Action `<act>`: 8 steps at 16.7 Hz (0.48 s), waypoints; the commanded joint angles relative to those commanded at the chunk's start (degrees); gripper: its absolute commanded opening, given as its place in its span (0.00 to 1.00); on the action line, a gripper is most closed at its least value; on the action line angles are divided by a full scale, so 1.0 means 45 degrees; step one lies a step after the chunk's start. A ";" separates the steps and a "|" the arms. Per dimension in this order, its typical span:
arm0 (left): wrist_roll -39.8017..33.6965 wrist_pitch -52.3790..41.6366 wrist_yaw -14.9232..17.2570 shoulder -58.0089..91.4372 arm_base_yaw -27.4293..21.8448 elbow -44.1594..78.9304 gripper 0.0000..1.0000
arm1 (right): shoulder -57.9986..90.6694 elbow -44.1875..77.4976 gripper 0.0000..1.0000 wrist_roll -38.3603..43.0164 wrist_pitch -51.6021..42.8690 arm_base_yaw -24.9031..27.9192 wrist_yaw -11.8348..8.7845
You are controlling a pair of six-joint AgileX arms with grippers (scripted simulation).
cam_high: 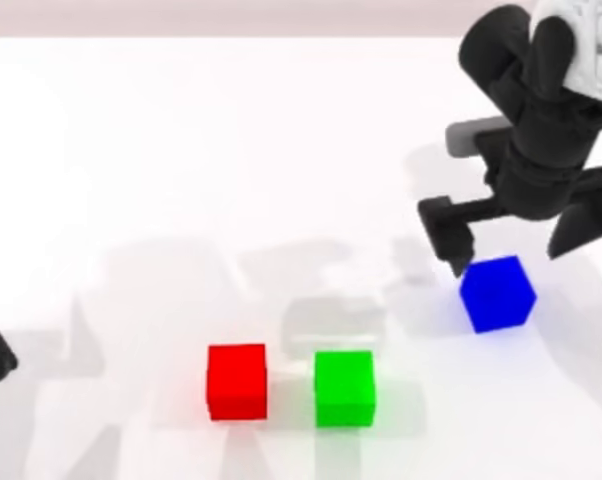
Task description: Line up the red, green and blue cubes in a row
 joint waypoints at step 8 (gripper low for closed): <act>0.0000 0.0000 0.0000 0.0000 0.0000 0.0000 1.00 | 0.0353 -0.0534 1.00 -0.0028 0.0873 -0.0022 0.0003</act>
